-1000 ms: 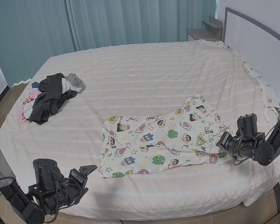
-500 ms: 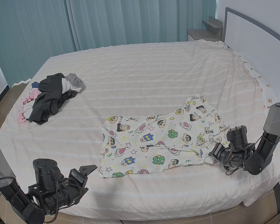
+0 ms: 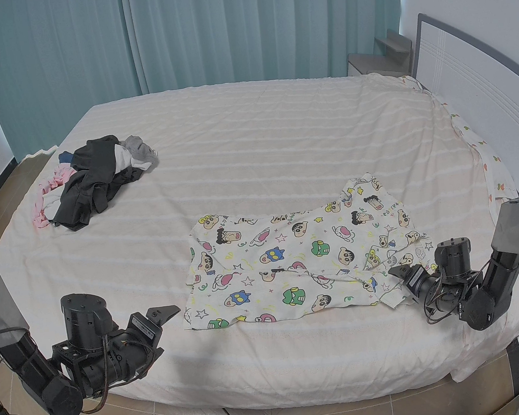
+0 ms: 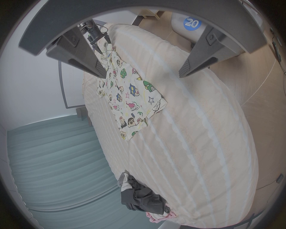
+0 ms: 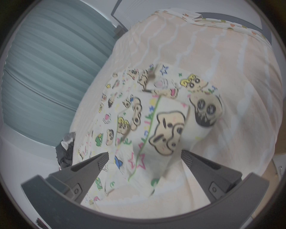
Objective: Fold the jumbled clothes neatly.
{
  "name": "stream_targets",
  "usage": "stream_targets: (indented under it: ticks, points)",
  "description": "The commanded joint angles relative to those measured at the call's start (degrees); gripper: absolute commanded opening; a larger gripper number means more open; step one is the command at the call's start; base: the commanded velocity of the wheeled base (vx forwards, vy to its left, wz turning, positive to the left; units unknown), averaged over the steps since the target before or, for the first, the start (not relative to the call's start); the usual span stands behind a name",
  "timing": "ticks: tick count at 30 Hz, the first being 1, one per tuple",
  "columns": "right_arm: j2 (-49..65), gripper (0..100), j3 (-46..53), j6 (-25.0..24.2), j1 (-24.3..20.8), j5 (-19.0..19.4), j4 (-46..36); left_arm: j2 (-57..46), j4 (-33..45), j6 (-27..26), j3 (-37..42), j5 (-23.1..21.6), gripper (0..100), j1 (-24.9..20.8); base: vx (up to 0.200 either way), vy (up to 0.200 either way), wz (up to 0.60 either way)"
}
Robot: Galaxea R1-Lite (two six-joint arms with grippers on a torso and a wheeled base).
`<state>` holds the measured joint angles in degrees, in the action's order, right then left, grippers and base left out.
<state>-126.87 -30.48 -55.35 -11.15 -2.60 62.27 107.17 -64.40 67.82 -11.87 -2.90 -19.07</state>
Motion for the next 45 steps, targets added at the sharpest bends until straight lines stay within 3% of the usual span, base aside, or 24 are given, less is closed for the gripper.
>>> stream_targets:
  ticks: [1,12,16,25,26,35,40,45]
  points:
    - [-0.1,100,-0.4,-0.1,3.7,0.5,3.5,0.1,0.0,0.0,0.0,0.0,100,0.0,0.000,0.000,0.00]
    - [2.6,100,0.9,0.9,6.6,1.4,4.8,0.1,0.0,0.0,0.0,0.0,100,0.0,0.000,0.000,0.00]
    - [5.7,100,3.7,4.0,8.4,4.4,5.0,0.1,0.0,0.0,0.0,0.0,100,0.0,0.000,0.000,0.00]
    - [4.1,100,1.3,14.0,11.2,13.1,5.6,0.1,0.0,0.0,0.0,0.1,100,0.0,0.000,0.000,0.00]
    - [2.8,100,0.2,18.4,11.9,15.1,5.4,0.1,0.0,0.0,0.0,0.0,100,0.0,0.000,0.000,0.00]
    - [-2.6,100,-1.6,36.3,14.6,21.1,5.5,0.1,0.0,0.0,0.0,0.0,100,0.0,0.000,0.000,0.00]
    - [-3.7,100,-3.2,40.5,14.7,22.7,5.0,0.1,0.0,0.0,0.0,0.0,100,0.0,0.000,0.000,0.00]
    - [-3.9,100,-5.6,41.5,14.5,22.7,3.6,0.1,0.0,0.0,0.0,0.1,100,0.0,0.000,0.000,0.00]
